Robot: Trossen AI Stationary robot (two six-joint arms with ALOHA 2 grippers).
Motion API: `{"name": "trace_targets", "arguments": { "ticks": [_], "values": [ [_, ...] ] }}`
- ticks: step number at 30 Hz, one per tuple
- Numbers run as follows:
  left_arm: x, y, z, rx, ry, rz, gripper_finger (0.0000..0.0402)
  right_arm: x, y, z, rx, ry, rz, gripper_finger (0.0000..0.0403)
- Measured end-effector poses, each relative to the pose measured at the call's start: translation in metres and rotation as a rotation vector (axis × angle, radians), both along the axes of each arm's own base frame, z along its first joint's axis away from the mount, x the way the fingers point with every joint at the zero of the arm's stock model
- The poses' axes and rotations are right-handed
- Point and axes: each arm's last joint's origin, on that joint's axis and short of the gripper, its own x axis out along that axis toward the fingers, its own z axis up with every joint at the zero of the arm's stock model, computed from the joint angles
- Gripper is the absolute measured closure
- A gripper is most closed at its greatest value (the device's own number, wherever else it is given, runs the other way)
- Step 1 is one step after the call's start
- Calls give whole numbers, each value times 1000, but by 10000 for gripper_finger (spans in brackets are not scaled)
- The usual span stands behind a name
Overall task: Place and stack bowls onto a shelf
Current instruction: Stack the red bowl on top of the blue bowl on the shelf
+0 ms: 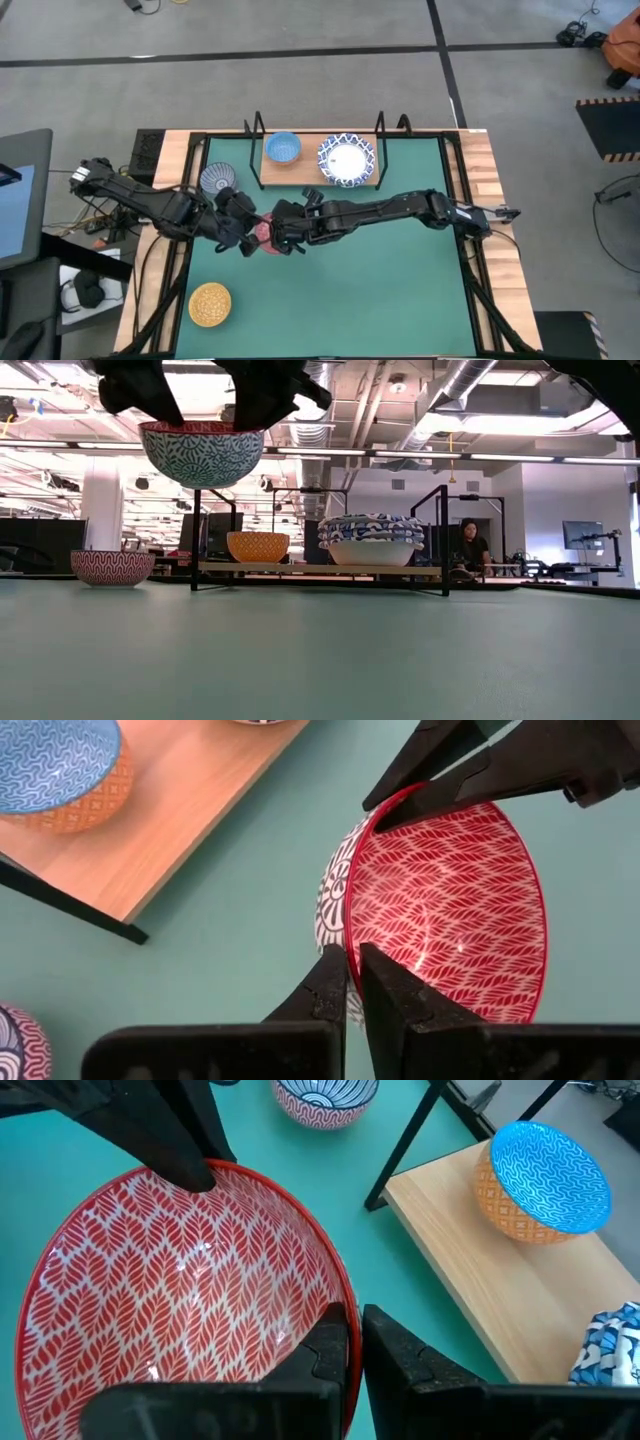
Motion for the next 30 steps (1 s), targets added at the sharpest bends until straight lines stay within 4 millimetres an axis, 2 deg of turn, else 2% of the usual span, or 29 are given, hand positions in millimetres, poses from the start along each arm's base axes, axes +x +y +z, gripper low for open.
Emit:
{"name": "trace_targets", "arguments": {
  "ticks": [6, 11, 14, 21, 24, 27, 30],
  "values": [
    [5, -2, 3, 7, -32, -55, 401, -4, 2, 2, -12, 23, 0, 361],
    [4, 0, 4, 48, -43, -36, 396, -16, -1, 15, -47, 47, -18, 361],
    [5, 0, 6, 69, -69, -23, 373, -21, -1, 24, -55, 43, -17, 360],
    [12, 4, 6, 117, -79, -55, 281, -21, 3, 25, -95, 43, 9, 360],
    [16, 10, 4, 126, -59, -27, 257, -20, 7, 26, -143, 54, 43, 360],
    [18, 16, 3, 116, -50, -8, 253, -20, 13, 28, -186, 59, 85, 360],
    [22, 18, 2, 106, -57, 4, 280, -21, 19, 28, -231, 72, 112, 360]
  ]
}}
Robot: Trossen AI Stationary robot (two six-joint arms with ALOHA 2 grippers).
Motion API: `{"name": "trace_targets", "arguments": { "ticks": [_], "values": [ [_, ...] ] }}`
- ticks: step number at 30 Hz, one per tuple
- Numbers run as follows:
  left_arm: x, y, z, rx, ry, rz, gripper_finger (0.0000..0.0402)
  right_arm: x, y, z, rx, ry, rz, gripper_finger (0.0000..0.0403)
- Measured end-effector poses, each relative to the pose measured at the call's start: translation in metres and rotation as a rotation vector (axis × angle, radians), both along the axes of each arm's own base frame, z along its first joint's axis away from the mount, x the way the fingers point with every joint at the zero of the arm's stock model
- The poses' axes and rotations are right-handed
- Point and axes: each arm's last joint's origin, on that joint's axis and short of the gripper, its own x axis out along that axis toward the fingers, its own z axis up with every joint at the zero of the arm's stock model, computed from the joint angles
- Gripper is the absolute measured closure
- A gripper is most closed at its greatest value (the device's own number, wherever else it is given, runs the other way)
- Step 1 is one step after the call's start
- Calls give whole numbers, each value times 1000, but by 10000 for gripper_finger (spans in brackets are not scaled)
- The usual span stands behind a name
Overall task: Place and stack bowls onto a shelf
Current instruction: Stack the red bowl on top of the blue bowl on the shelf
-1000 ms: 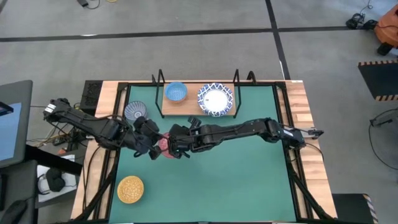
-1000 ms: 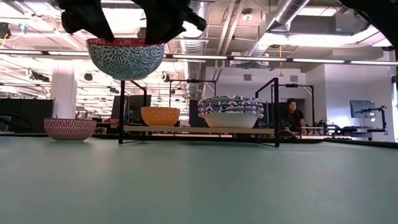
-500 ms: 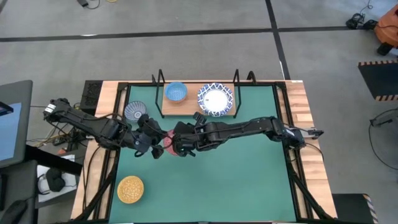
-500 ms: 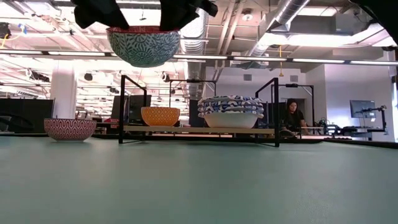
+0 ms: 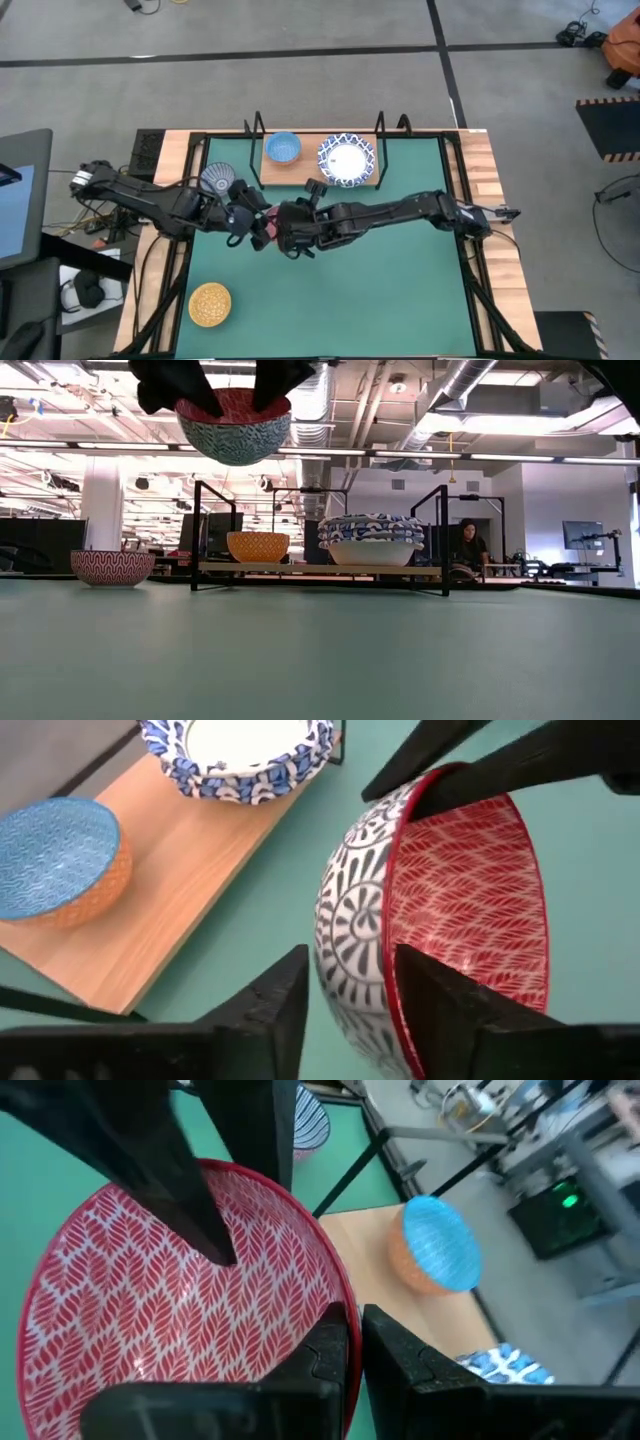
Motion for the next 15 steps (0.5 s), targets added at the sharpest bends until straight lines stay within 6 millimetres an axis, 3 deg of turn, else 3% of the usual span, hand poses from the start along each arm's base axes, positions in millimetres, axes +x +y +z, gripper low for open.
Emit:
{"name": "trace_targets", "arguments": {
  "ticks": [6, 11, 15],
  "values": [
    [3, 2, 0, 1, -40, 39, 385, -1, 4, 5, -32, -15, 12, 357],
    [5, 5, 1, 0, -45, 35, 398, -3, -3, 11, -39, 3, 38, 339],
    [5, 9, 2, 11, -55, 65, 399, -13, -17, 24, 32, -18, -4, 299]
  ]
}}
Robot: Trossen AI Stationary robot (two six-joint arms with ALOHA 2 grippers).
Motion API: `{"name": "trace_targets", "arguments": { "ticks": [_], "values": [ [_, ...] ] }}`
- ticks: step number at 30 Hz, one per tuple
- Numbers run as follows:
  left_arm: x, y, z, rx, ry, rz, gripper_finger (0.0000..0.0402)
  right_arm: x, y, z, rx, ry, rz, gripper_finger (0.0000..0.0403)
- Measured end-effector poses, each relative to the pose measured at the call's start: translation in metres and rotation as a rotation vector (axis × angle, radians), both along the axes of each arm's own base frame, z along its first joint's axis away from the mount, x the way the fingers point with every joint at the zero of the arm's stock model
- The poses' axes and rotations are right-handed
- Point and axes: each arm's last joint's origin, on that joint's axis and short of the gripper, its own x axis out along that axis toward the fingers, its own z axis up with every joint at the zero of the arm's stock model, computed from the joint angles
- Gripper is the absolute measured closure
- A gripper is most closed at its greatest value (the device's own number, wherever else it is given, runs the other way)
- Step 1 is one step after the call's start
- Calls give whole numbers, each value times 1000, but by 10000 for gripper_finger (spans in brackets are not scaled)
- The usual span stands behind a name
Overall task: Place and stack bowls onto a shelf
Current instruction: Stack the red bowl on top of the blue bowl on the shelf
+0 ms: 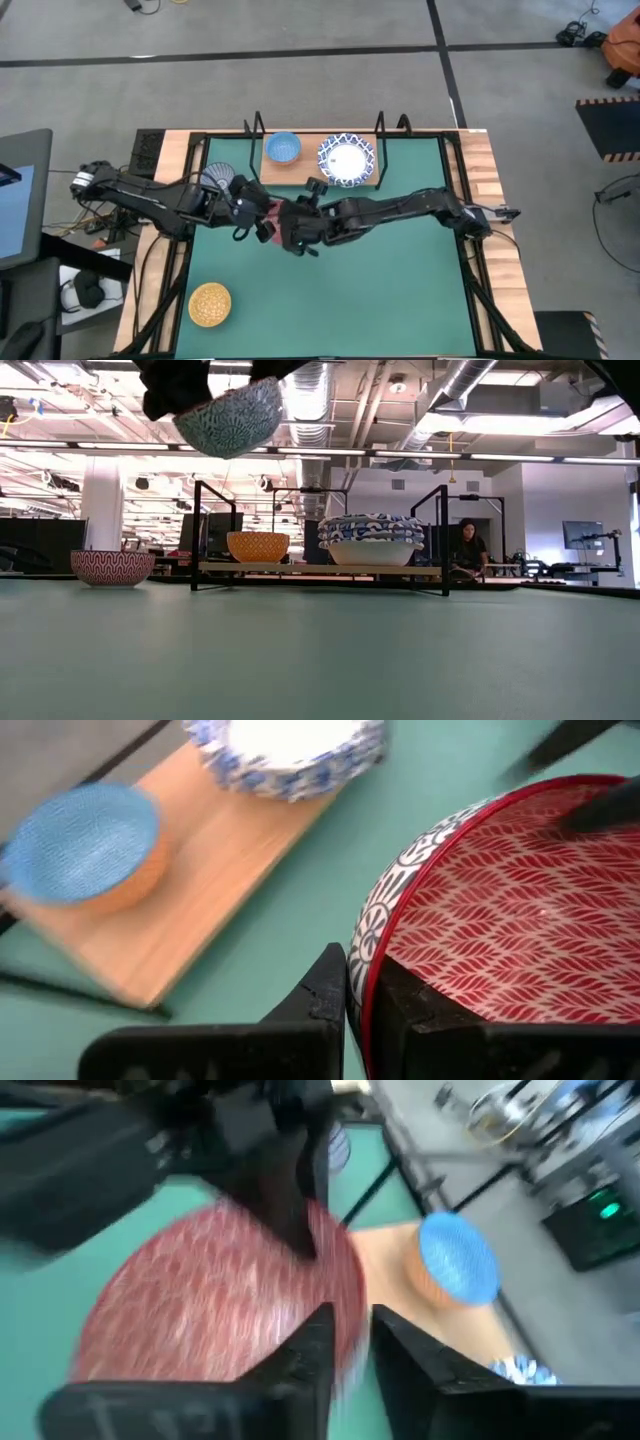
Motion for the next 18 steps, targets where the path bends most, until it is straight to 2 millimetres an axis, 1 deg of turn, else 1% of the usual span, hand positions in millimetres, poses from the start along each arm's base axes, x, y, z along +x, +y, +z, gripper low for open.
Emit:
{"name": "trace_targets", "arguments": {
  "ticks": [2, 6, 9, 11, 13, 14, 16, 18],
  "values": [
    [-2, 4, -1, 15, 9, 39, 400, -11, -11, 13, 34, -15, -36, 272],
    [-2, 15, 0, 5, -41, 179, 400, -36, -38, 36, 53, 10, -126, 217],
    [1, 27, 2, -21, -101, 275, 401, -57, -54, 54, 63, 27, -154, 186],
    [2, 36, 4, -26, -135, 320, 401, -68, -62, 66, 66, 4, -172, 174],
    [5, 48, 7, -26, -166, 343, 401, -80, -71, 78, 69, -14, -191, 170],
    [6, 55, 8, -19, -172, 344, 401, -84, -75, 82, 68, -22, -199, 169],
    [7, 73, 12, -1, -184, 351, 401, -92, -82, 90, 69, -43, -217, 170],
    [5, 94, 15, 18, -187, 359, 401, -97, -88, 94, 66, -45, -229, 173]
  ]
}}
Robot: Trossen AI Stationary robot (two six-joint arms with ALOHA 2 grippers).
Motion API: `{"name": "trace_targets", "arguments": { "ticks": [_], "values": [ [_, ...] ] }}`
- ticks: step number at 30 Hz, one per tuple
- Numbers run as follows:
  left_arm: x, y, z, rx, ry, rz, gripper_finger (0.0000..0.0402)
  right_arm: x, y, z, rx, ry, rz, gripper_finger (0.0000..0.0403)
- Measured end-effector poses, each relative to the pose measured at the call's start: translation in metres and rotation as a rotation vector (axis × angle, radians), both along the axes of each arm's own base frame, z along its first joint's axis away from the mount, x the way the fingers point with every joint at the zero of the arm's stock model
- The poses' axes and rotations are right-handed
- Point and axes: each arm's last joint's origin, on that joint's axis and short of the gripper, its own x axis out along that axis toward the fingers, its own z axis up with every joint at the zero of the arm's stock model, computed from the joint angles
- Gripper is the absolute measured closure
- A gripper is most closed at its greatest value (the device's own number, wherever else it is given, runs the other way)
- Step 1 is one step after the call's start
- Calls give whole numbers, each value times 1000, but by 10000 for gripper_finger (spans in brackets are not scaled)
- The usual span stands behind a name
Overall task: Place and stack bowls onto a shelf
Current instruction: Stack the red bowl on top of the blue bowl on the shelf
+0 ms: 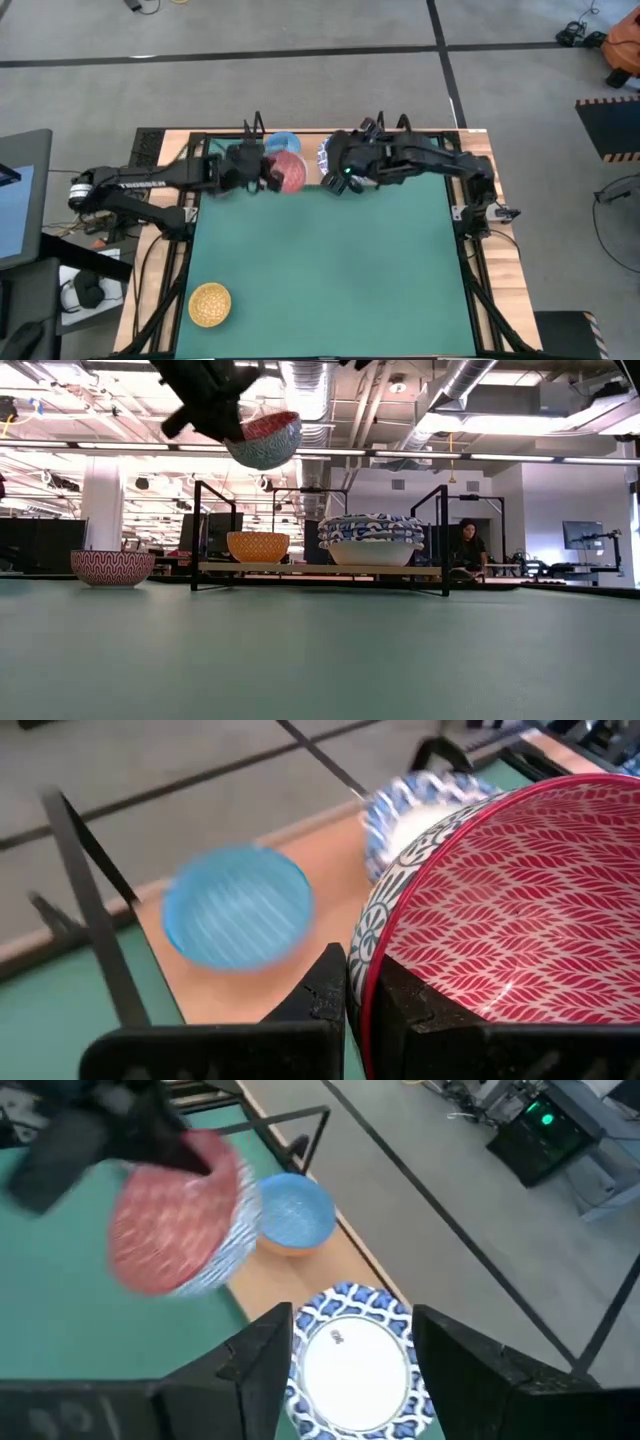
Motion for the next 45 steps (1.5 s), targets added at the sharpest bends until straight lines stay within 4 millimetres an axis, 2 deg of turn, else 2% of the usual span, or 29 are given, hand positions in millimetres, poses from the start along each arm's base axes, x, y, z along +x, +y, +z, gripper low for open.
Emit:
{"name": "trace_targets", "arguments": {
  "ticks": [6, 11, 15, 18, 26, 30, 39, 45],
  "values": [
    [-18, 72, 2, 25, 18, 18, 401, -11, -18, 5, -9, 29, -40, 178],
    [-29, 121, -13, -22, 26, -45, 401, -14, -35, 3, -12, 71, -80, 179],
    [-20, 146, -28, -79, 87, -126, 401, -15, -51, 2, 16, 64, -100, 179],
    [-5, 160, -25, -69, 166, -182, 401, -17, -62, 2, 40, 58, -114, 179],
    [28, 191, -18, -92, 532, -353, 401, -21, -82, 2, 67, 59, -156, 179],
    [39, 203, -24, -110, 691, -411, 401, -22, -85, 2, 68, 60, -165, 179],
    [49, 214, -48, -131, 825, -476, 395, -23, -87, 1, 71, 58, -171, 179],
    [50, 212, -44, -138, 817, -454, 340, -23, -86, 1, 80, 56, -165, 179]
  ]
}}
